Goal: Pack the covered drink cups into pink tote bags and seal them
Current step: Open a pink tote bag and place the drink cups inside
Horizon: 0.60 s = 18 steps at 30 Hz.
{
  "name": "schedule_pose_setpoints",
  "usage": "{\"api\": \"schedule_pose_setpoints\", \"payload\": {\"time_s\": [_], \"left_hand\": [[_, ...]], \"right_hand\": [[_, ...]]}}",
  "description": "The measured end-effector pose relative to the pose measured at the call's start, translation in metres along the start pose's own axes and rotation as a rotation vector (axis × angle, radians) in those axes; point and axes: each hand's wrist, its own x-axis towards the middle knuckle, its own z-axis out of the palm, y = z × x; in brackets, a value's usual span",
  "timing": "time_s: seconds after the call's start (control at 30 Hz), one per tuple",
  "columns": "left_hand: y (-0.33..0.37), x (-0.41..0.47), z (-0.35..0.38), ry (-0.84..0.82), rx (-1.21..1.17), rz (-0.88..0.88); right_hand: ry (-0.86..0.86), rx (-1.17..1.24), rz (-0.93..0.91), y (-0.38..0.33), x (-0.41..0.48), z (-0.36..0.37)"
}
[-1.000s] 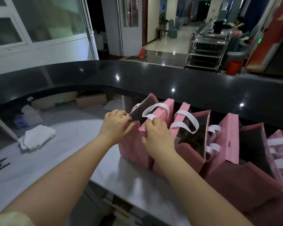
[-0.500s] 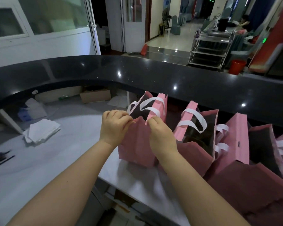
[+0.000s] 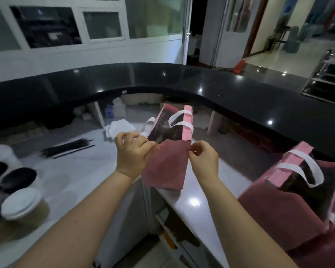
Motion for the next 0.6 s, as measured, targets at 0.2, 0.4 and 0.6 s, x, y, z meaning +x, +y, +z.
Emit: {"api": "schedule_pose_setpoints", "payload": {"time_s": [0.2, 0.4, 0.6], "left_hand": [[-0.042, -0.026, -0.047, -0.029, 0.182, -0.102], [-0.071, -0.043, -0.094, -0.039, 0.341, -0.172], [-0.095, -0.062, -0.129, -0.048, 0.4, -0.188]], "right_hand": [[-0.157, 0.093, -0.082, -0.021, -0.001, 0.06], [-0.312, 0.163, -0.249, -0.052, -0.004, 0.115], [-0.45, 0.26, -0.288, -0.088, -0.008, 0.171]]}}
